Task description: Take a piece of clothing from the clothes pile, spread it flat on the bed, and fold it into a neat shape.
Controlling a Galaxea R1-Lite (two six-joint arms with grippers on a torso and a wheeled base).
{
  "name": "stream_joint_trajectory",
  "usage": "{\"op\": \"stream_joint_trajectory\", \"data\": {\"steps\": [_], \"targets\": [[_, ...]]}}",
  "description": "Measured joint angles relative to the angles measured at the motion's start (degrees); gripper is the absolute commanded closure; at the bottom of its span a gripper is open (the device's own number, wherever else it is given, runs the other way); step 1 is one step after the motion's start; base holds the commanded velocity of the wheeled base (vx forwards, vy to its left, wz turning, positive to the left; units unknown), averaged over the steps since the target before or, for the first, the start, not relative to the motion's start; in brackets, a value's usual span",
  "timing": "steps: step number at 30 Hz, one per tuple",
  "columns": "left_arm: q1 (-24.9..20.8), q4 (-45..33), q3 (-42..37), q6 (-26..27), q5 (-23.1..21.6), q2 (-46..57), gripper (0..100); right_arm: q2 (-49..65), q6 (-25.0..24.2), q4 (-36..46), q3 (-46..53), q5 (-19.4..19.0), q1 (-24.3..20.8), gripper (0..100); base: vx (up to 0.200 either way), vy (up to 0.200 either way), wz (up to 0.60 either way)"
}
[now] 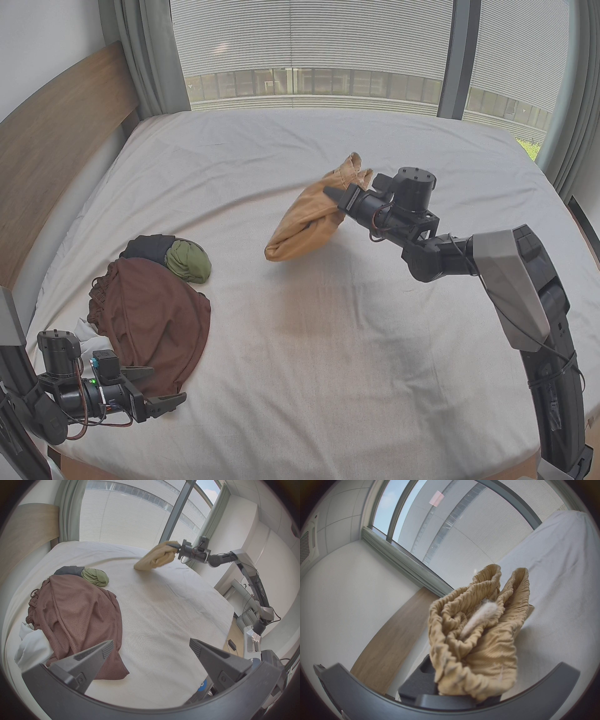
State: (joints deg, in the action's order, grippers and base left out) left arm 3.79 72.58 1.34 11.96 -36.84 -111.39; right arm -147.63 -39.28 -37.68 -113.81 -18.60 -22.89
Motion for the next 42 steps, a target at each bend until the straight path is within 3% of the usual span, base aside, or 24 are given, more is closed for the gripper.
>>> {"op": "stream_joint_trajectory", "data": {"steps": [11,26,37,38,42], "targets": [[0.6,5.3,-0.4,0.1,0.0,-2.9,0,-9.1,0.2,-2.0,0.7,1.2,1.9,100,0.000,0.000,0.00],[0.8,5.7,-0.3,0.2,0.0,-3.8,0,-4.7,0.9,-15.3,27.2,2.2,2.2,100,0.000,0.000,0.00],[0.5,5.7,-0.3,0.2,0.0,-3.9,0,-4.3,1.1,-18.3,31.0,4.1,2.8,100,0.000,0.000,0.00],[0.5,5.7,-0.3,0.2,0.0,-3.9,0,-4.3,1.1,-18.3,31.0,4.1,2.8,0,0.000,0.000,0.00],[0.5,5.8,-0.3,0.2,0.0,-3.9,0,-4.5,1.0,-18.9,31.0,4.2,2.9,0,0.000,0.000,0.00]]}}
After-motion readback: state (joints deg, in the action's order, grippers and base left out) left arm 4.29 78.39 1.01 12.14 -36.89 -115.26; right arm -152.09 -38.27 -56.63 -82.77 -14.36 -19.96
